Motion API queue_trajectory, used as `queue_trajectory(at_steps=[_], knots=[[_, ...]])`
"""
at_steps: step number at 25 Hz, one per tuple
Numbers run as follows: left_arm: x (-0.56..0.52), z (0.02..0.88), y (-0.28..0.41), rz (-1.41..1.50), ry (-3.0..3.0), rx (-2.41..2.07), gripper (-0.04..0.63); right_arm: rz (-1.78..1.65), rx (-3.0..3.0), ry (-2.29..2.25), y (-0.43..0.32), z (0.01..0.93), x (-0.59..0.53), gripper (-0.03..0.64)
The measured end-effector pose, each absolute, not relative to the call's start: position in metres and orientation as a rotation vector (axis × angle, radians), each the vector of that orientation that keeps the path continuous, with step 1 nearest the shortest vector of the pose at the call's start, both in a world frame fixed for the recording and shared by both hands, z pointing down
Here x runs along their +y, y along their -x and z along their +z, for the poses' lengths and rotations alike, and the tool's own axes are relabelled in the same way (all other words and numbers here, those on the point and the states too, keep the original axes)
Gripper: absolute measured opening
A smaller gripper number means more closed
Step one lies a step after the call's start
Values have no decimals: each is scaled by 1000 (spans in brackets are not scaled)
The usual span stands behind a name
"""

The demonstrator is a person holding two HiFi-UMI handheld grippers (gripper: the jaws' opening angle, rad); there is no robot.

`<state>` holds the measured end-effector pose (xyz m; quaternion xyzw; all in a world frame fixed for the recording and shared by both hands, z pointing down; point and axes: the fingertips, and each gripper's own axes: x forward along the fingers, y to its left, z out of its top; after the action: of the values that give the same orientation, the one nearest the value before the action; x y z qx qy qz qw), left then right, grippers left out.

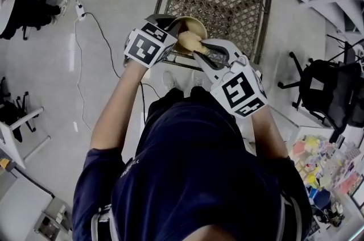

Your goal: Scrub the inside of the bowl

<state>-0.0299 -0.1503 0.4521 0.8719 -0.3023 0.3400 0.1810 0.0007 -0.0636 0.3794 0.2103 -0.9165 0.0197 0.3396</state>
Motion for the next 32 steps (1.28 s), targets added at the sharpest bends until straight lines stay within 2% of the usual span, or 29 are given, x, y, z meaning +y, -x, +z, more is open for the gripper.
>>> queue_trajectory(at_steps=[4,11,17,26,32], knots=[[-149,451,38,972,-2443,-873,6,412,-2589,-673,-24,366,-83,77],[-137,429,24,879,-2604,-785,6,636,-2694,-1017,-79,346,-128,77],[-124,395,-7,786,-2830,-657,6,689,-2724,-828,-67,348,-123,77],[-142,413,22,876,-2656,-864,8,912,-2696,-747,-87,380,-98,77],[-147,402,17,861,-2652,-909,12,988,-2683,-693,-96,393,-81,77]])
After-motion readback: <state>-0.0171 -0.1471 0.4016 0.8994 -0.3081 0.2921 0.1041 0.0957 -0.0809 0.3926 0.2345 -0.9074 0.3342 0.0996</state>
